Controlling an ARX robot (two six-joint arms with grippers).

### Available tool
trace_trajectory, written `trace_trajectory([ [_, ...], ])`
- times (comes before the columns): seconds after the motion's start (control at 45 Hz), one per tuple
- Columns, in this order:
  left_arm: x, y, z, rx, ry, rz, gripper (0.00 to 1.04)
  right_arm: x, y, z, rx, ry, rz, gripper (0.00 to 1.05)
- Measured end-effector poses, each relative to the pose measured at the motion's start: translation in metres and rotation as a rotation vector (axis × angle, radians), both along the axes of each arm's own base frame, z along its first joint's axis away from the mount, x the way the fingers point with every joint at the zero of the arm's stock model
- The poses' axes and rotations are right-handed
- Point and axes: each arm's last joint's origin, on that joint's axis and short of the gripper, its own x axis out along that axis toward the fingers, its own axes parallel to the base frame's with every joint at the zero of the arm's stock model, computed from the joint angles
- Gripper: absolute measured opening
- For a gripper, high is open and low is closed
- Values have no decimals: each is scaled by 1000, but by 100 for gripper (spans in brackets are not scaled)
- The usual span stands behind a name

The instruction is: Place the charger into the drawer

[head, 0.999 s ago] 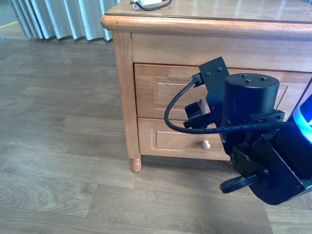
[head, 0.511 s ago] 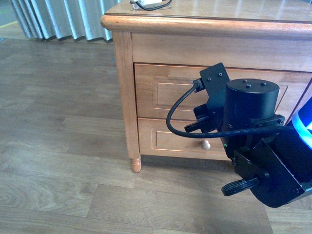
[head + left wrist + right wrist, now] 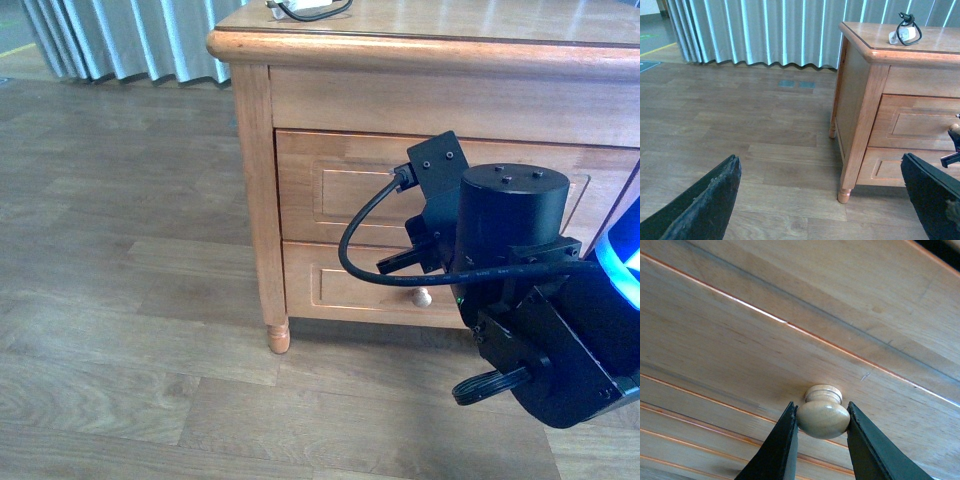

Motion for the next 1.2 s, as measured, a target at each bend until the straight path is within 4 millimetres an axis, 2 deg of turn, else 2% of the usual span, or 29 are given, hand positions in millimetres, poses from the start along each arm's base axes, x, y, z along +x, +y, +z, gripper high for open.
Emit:
trace_trajectory([
  [0.422,0,0,0,0,0,0,99,-1,1,-1,1,3,5,23],
  [0.666,0,0,0,0,0,0,99,-8,-7,0,22,22,33,23],
  [1.199,0,0,0,0,0,0,99,-84,-35,15,93,131,147,23],
])
